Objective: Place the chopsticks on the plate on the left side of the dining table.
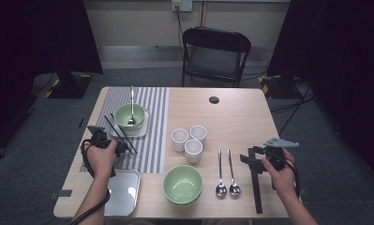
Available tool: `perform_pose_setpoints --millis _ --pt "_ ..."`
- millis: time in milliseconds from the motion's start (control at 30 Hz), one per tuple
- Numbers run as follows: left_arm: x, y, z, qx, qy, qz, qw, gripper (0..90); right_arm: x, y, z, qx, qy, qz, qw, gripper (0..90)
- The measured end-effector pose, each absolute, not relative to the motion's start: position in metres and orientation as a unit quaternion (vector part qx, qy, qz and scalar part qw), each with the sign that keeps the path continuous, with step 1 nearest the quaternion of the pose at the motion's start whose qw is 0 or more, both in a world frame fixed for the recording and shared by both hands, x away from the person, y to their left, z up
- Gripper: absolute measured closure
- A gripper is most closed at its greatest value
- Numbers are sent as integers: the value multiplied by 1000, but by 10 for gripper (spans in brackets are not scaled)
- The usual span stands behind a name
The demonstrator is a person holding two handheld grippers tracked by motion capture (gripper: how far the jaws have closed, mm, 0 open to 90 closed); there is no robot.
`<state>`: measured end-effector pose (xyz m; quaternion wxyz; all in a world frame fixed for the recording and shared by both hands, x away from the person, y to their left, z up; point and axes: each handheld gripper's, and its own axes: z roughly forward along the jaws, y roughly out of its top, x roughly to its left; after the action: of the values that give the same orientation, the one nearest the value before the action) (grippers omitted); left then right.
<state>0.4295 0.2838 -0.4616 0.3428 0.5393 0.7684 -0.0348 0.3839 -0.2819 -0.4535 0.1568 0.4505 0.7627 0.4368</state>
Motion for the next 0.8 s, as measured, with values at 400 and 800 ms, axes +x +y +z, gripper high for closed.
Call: perform_pose_setpoints --millis 400,800 --pt "443 285 -463 515 783 -33 347 759 386 -283 -454 454 760 438 157 230" --pt "450 283 -462 522 784 -22 334 814 386 -284 -453 452 759 442 158 230"
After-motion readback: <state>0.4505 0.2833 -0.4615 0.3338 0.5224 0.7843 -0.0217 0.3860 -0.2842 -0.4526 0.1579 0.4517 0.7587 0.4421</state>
